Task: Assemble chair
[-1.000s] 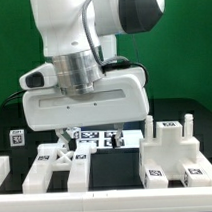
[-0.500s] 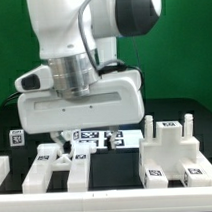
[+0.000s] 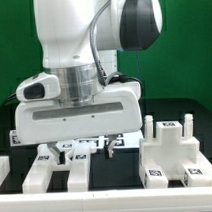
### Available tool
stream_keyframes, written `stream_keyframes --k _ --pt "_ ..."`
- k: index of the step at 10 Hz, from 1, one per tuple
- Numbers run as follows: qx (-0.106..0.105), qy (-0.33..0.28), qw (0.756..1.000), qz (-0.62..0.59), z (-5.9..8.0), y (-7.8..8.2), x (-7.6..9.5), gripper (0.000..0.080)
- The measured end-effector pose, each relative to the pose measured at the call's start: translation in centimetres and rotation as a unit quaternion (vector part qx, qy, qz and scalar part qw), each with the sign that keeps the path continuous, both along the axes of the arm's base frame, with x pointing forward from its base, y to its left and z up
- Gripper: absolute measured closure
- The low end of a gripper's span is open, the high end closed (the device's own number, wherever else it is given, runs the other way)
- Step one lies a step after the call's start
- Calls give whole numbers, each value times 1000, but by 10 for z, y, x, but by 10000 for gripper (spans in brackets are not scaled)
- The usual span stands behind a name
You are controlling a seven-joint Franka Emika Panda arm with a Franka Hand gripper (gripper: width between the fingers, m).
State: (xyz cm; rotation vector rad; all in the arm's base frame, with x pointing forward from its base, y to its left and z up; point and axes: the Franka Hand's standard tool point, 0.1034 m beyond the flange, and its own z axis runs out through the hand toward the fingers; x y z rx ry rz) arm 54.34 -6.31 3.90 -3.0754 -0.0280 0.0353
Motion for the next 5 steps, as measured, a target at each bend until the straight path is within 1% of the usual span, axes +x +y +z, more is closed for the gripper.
stream_keyframes --k 1,3,4,5 --pt "-5 1 1000 2 -12 -6 -3 150" --pt "-15 -3 1000 4 -28 -8 -8 150" --pt "-17 -3 1000 1 -32 -7 -12 150" --pt "-18 -3 1000 2 -32 -7 -13 150"
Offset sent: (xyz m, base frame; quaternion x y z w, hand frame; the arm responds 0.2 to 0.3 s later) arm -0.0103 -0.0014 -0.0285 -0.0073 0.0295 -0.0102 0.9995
